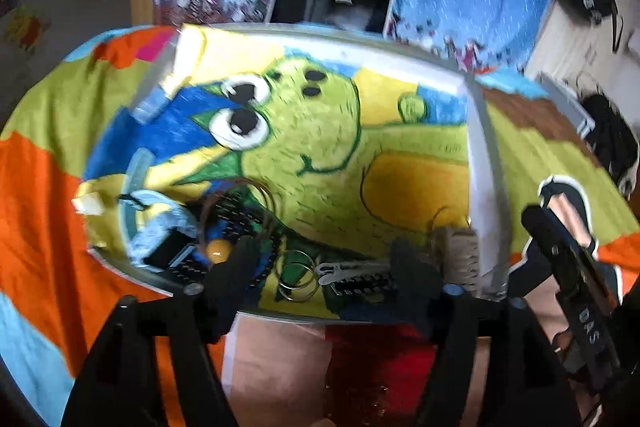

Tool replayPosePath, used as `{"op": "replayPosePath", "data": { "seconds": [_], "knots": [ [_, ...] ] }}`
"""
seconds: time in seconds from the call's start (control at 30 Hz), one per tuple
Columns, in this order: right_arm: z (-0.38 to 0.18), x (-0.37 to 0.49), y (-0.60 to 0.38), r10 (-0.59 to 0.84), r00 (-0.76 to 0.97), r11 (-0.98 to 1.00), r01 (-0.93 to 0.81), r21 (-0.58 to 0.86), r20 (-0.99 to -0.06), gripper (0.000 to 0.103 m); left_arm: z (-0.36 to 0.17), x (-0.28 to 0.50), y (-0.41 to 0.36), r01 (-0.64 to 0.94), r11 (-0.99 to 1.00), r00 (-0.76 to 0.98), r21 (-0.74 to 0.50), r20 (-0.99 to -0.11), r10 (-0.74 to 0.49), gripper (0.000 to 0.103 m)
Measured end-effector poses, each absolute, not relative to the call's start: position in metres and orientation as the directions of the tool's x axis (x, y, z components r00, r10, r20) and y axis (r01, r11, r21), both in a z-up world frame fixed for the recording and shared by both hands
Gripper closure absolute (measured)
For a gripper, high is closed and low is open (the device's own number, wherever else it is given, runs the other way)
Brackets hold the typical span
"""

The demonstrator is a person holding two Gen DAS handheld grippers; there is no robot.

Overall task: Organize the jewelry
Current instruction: 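Carry the hair clip and gold hoops into the tray and open both tools, then withdraw both tools from the tray toward the last jewelry on the red stripe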

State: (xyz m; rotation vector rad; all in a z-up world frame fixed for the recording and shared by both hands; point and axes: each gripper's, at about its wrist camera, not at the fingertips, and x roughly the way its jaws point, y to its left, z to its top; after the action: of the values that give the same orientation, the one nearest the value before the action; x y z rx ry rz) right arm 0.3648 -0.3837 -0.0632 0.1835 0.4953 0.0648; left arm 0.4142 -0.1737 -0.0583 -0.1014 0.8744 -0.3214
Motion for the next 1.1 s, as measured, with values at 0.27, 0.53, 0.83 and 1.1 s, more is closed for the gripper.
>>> {"op": "replayPosePath", "data": {
  "seconds": [0.27, 0.53, 0.83, 1.1],
  "knots": [
    [-0.025, 0.316, -0.380, 0.113, 0.934, 0.984, -0.058, 0.167, -0.340, 0.019, -0.010, 0.369, -0.149, 0.172, 0.958, 0.715, -0.229, -0.640, -0.282, 0.005],
    [-0.001, 0.252, -0.372, 0.090, 0.973, 0.987, -0.059, 0.149, -0.212, 0.000, 0.037, 0.308, -0.137, 0.157, 0.974, 0.819, -0.163, -0.529, -0.220, 0.002],
    [0.012, 0.186, -0.367, 0.049, 0.988, 0.982, -0.021, 0.187, -0.147, 0.000, 0.061, 0.234, -0.112, 0.172, 0.970, 0.877, -0.174, -0.421, -0.231, 0.002],
    [0.013, 0.137, -0.354, 0.037, 0.984, 0.976, 0.001, 0.216, -0.174, 0.000, 0.058, 0.178, -0.091, 0.168, 0.973, 0.895, -0.156, -0.390, -0.217, 0.002]
  ]
}}
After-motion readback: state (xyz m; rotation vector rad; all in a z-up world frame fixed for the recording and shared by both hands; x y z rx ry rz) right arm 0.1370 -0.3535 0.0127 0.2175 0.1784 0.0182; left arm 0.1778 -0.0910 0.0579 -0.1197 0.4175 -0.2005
